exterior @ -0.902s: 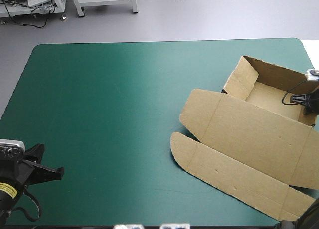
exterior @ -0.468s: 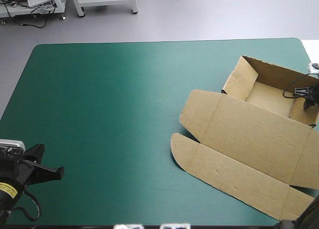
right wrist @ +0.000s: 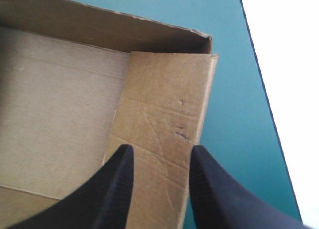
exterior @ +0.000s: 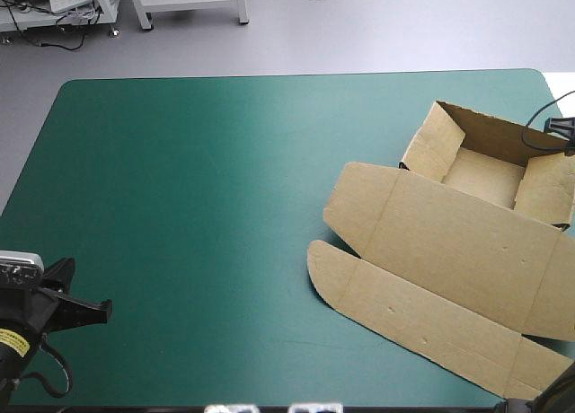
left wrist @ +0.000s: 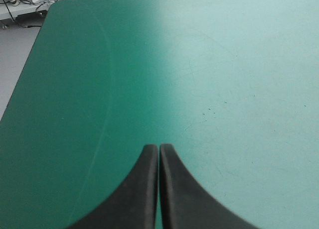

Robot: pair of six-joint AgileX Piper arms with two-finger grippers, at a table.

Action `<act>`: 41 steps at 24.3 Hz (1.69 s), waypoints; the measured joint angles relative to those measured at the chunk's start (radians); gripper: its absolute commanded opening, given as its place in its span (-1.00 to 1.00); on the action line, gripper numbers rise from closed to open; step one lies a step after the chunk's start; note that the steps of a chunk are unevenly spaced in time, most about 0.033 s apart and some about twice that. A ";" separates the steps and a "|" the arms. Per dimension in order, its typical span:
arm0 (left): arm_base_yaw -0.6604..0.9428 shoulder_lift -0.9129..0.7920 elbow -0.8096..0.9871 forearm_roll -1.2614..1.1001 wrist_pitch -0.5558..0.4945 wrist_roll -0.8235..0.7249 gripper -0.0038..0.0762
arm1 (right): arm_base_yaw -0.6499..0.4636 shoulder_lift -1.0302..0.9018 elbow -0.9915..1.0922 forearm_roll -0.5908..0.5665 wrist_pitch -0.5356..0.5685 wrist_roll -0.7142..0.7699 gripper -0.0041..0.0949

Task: Fold the box

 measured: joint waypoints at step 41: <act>0.000 -0.389 0.249 -0.158 0.021 0.072 -0.92 | 0.209 -1.578 1.192 0.165 -0.110 -0.092 -0.93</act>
